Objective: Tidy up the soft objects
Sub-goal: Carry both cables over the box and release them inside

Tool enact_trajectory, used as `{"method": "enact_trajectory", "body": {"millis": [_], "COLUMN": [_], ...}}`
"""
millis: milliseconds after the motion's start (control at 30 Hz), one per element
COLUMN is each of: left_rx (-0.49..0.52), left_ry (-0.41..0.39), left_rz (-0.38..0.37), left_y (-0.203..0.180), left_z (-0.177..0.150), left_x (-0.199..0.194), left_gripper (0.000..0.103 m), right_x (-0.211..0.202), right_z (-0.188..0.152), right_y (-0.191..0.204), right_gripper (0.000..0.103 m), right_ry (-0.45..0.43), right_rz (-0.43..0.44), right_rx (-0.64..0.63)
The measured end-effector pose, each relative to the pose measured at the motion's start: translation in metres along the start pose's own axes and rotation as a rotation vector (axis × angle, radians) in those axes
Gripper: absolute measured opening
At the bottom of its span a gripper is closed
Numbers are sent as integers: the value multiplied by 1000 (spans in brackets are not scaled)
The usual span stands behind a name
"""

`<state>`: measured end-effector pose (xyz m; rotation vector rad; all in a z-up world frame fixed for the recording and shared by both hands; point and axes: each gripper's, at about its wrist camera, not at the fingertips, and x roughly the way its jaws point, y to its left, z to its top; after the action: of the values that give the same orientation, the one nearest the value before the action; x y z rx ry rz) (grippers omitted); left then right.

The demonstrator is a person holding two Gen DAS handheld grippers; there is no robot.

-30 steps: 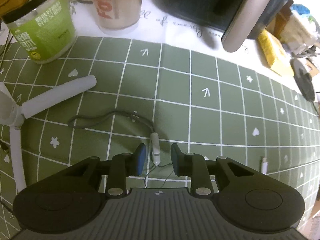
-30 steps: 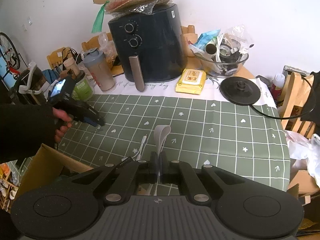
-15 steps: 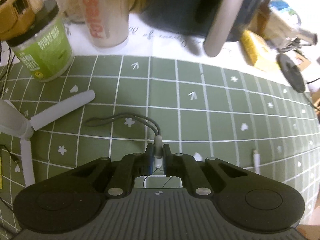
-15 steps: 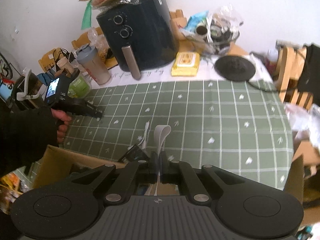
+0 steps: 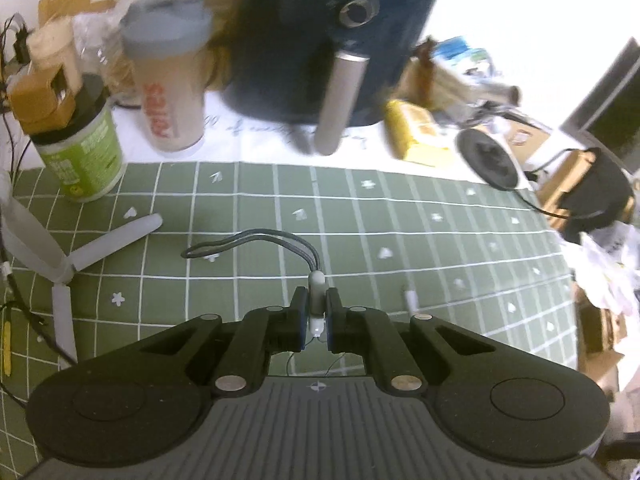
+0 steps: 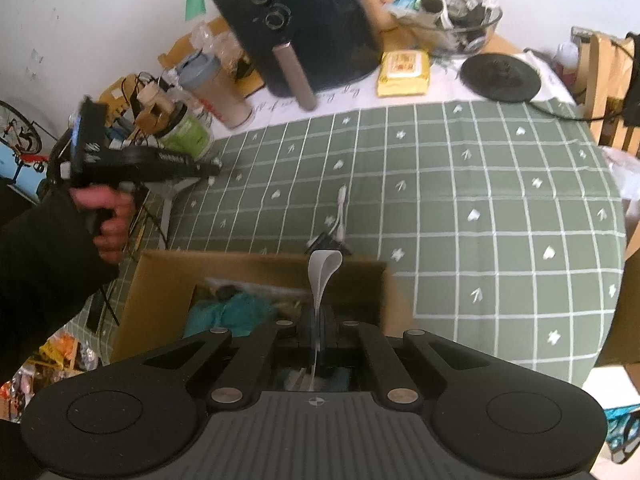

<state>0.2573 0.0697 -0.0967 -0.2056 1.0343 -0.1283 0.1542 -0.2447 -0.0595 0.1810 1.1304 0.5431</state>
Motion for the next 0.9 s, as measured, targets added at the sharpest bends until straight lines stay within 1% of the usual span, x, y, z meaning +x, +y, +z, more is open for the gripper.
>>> {"method": "enact_trajectory", "body": {"millis": [100,167,200,233,267,300,333,367,400,467,567,700,900], "left_rx": [21,29,31,34,38,43,46,48,49,54,68,79,130], "left_ry": [-17,-30,-34,-45,-50,-54,-58,-60,-62,-66,-75,-81,-83], "left_rz": [-31,-52,-63,-75,-84,-94,-104,-113,-121,-139,-156,-179,-213], "left_y": [-9,-14,-16,-18,-20,-22,-24,-25,-27,-30,-34,-38,-53], "left_z": [-8,-13,-16,-18,-22,-25,-29,-32,-35,-42,-53,-67,-89], "left_x": [-19,-32,-37,-42,-47,-52,-57,-62,-66,-75,-88,-104,-128], "left_gripper": [9,9,9,9,9,9,9,9,9,9,9,9,9], "right_x": [6,11,12,12,11,10,8,6,5,3,2,-1,-7], "right_z": [-6,-8,-10,-11,-13,-15,-16,-17,-19,-21,-23,-27,-29], "right_y": [7,11,14,15,17,18,20,22,23,23,22,23,27], "right_gripper": [5,8,13,27,47,58,74,80,83,90,94,95,96], "right_ry": [27,45,48,47,40,29,16,7,2,-11,-18,-29,-49], "right_rz": [5,-2,-11,-16,-19,-22,-23,-20,-18,-24,-25,-32,-48], "right_rx": [-6,-16,-25,-31,-36,-40,-47,-56,-62,-63,-56,-58,-69]}}
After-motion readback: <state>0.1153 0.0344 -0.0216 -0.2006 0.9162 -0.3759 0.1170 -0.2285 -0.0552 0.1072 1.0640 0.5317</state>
